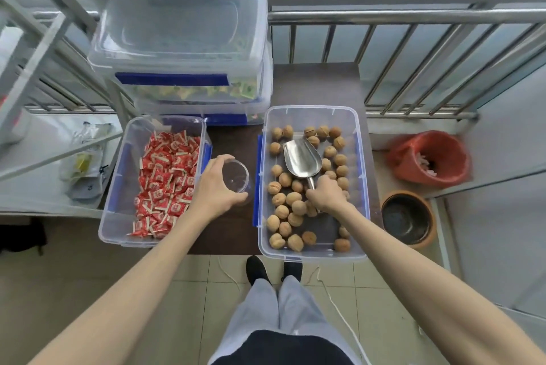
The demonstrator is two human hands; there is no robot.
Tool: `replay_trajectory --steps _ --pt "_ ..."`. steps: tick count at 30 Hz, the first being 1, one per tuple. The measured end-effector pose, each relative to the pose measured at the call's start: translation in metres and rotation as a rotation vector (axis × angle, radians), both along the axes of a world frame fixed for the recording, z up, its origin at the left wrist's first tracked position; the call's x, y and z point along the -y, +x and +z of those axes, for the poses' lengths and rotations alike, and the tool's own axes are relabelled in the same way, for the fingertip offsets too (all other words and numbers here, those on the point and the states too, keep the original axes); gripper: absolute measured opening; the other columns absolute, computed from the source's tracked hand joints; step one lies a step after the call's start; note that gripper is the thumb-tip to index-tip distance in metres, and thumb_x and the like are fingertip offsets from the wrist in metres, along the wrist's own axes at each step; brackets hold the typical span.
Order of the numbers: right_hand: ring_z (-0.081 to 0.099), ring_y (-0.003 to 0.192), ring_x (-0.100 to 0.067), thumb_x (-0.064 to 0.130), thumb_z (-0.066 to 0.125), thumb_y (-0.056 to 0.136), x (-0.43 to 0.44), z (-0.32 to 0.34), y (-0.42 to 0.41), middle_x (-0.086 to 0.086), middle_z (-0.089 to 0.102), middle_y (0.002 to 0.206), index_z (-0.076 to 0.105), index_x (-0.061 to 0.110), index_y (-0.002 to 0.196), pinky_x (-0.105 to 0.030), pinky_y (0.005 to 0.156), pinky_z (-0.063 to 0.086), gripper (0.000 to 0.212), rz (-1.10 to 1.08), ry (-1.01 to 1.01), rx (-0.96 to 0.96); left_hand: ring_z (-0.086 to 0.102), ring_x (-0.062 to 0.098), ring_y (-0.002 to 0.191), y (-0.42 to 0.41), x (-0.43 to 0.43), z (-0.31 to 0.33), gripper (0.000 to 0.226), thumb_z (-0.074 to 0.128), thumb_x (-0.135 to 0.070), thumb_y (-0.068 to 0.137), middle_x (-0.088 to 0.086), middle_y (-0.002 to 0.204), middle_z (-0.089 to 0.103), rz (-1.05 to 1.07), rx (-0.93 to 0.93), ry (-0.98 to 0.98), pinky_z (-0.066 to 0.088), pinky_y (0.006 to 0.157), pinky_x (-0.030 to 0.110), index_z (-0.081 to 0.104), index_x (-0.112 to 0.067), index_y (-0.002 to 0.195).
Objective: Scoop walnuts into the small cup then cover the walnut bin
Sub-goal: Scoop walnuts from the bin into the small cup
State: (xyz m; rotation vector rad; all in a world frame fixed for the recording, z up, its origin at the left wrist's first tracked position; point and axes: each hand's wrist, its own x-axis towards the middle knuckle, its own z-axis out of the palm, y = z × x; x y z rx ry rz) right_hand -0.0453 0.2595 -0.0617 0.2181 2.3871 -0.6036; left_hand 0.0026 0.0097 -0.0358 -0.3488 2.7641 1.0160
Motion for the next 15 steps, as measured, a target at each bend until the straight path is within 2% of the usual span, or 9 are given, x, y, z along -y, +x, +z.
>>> replay_trajectory --steps 4,6,8,12,15 --pt "0.057 0.069 -0.022 0.012 0.060 0.081 0.001 0.002 -0.001 -0.009 0.058 0.076 0.051 0.010 0.073 -0.026 0.049 0.038 0.012 -0.022 -0.062 0.040 0.053 0.018 0.118 0.000 0.000 -0.001 0.086 0.091 -0.024 0.061 0.003 0.130 0.054 0.022 0.004 0.041 0.040 0.092 0.026 0.050 -0.022 0.136" --pt "0.055 0.062 -0.021 0.011 0.061 0.078 -0.003 0.008 -0.003 -0.010 0.059 0.074 0.054 0.006 0.077 -0.028 0.049 0.044 0.008 -0.086 -0.130 0.056 0.052 0.017 0.122 0.002 -0.001 0.000 0.088 0.092 -0.022 0.061 0.003 0.134 0.053 0.045 -0.009 0.072 0.039 0.094 0.024 0.050 -0.022 0.139" --pt "0.061 0.065 -0.025 0.011 0.063 0.075 -0.012 0.018 -0.009 -0.015 0.065 0.076 0.061 0.002 0.082 -0.036 0.056 0.053 0.012 -0.121 -0.171 0.047 0.051 0.017 0.125 0.004 -0.001 0.000 0.089 0.091 -0.021 0.062 0.002 0.137 0.053 0.065 -0.022 0.093 0.038 0.096 0.024 0.050 -0.023 0.141" --pt "0.059 0.065 -0.025 0.005 0.067 0.072 -0.038 0.060 -0.022 -0.010 0.064 0.074 0.063 0.008 0.084 -0.037 0.060 0.052 0.013 0.051 -0.129 0.073 0.053 0.019 0.126 0.006 0.000 -0.002 0.091 0.091 -0.022 0.061 0.002 0.136 0.055 0.086 -0.010 0.136 0.041 0.097 0.026 0.050 -0.028 0.142" --pt "0.066 0.072 -0.027 0.005 0.056 0.076 -0.054 0.098 -0.031 -0.012 0.069 0.079 0.060 0.007 0.074 -0.038 0.067 0.056 0.005 0.253 0.073 0.056 0.052 0.018 0.125 0.007 0.000 -0.001 0.092 0.091 -0.020 0.063 0.002 0.136 0.054 0.089 -0.009 0.155 0.042 0.096 0.026 0.048 -0.028 0.144"
